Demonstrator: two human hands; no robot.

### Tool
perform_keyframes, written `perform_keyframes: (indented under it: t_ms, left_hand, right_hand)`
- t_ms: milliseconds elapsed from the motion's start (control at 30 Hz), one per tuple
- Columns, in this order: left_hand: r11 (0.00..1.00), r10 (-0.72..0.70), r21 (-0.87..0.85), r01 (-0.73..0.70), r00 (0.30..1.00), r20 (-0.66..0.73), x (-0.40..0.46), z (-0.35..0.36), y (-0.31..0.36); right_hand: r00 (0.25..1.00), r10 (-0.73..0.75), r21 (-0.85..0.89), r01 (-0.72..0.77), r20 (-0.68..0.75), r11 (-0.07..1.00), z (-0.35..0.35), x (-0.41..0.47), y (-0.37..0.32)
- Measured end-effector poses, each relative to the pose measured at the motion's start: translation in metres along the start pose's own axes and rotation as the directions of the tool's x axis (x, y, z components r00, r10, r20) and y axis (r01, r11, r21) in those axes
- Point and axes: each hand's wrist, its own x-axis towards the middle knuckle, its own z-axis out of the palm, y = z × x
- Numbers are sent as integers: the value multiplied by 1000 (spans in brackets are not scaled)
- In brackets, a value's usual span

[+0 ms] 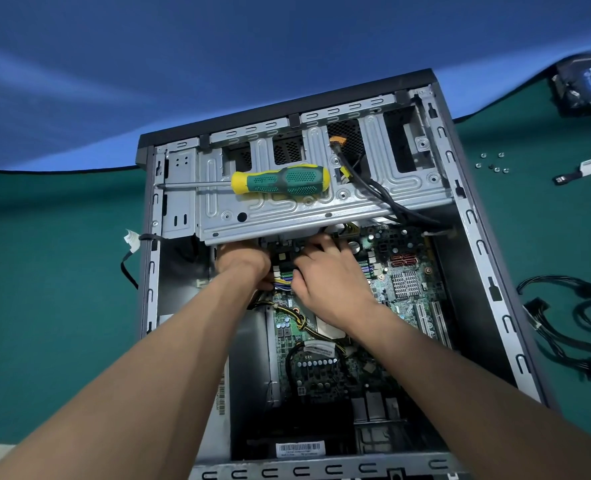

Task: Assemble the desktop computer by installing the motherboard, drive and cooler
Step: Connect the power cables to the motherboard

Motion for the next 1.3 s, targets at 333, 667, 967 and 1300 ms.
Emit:
perform_keyframes:
  t_ms: [333,667,967,1300]
  left_hand:
    - [995,104,2,-104,993,-58,8,4,-5]
    - [814,313,537,-221,946,-84,0,6,1]
    - [876,269,439,-198,957,-105,-3,7,1]
    - [992,124,16,-129,900,-418,-21,27,-10]
  right_hand:
    - [1000,2,7,-3,4,1000,0,0,0]
    - [1000,-5,-3,5,-16,1000,2,0,-2]
    - [1000,1,-4,-1,-8,1000,2,0,-1]
    - [1000,2,-13,-2,-9,1000,2,0,-2]
